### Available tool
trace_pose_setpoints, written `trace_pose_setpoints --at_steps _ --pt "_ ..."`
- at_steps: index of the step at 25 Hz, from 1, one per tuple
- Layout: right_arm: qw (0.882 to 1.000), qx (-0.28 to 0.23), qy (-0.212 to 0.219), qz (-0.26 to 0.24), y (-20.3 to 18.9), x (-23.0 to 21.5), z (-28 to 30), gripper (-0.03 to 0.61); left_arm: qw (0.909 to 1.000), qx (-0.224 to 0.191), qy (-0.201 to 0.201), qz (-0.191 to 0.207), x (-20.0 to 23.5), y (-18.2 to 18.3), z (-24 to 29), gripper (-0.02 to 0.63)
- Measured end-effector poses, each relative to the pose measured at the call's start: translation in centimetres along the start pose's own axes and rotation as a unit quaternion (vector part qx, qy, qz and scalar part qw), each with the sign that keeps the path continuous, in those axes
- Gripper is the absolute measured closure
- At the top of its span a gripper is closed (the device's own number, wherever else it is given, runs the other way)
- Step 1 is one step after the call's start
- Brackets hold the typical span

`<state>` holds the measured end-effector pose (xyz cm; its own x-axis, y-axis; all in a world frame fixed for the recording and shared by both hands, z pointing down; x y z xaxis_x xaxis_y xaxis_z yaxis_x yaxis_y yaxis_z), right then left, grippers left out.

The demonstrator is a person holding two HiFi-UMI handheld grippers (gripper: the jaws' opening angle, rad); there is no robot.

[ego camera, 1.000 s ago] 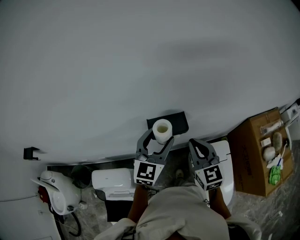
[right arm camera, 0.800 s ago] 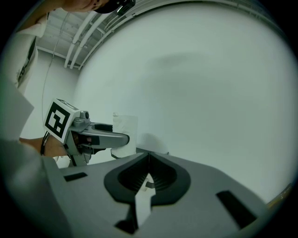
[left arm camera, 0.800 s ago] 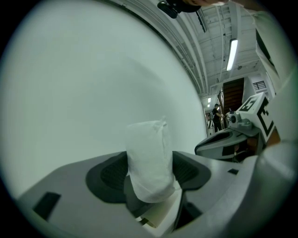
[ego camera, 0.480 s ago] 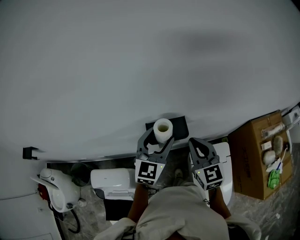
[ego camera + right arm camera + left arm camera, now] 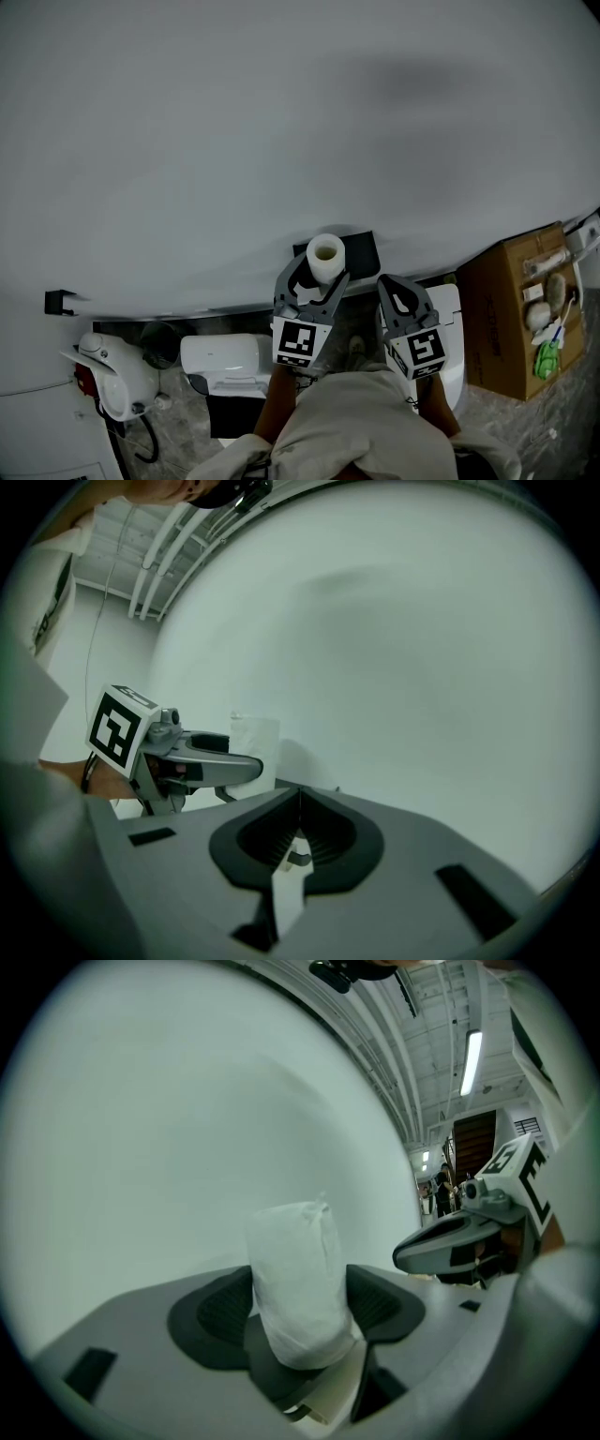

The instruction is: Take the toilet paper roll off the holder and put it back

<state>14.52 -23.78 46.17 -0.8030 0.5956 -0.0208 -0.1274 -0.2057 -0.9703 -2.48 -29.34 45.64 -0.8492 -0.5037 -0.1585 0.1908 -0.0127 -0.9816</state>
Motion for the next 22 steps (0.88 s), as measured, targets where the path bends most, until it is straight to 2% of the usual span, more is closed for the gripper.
trace_pose_setpoints --at_steps 6,10,22 --pt "1.0 -0.001 -0.004 -0.003 0.1 0.3 -0.3 0.58 0.9998 0.009 0.006 0.018 -0.1 0.3 -0.1 0.29" --pt "1.0 -0.002 -0.005 -0.005 0.1 0.6 -0.4 0.58 0.9998 0.012 0.008 0.016 0.2 0.2 -0.5 0.285" --pt "1.0 -0.012 -0.003 -0.014 1.0 2.8 -0.8 0.58 0.9997 -0.019 0.015 0.008 1.3 1.5 -4.4 0.287"
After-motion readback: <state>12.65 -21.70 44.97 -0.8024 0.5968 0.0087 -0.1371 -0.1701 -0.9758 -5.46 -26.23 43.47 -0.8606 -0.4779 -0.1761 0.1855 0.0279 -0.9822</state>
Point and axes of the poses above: the fingertips, and each gripper's own axes: z forward along the fingers, x to its left, y out of its top, the point moved 8 cm from there along -z, backward along the fingers, and after that the axes turned 11 degrees about y, right-handed, at the moved point
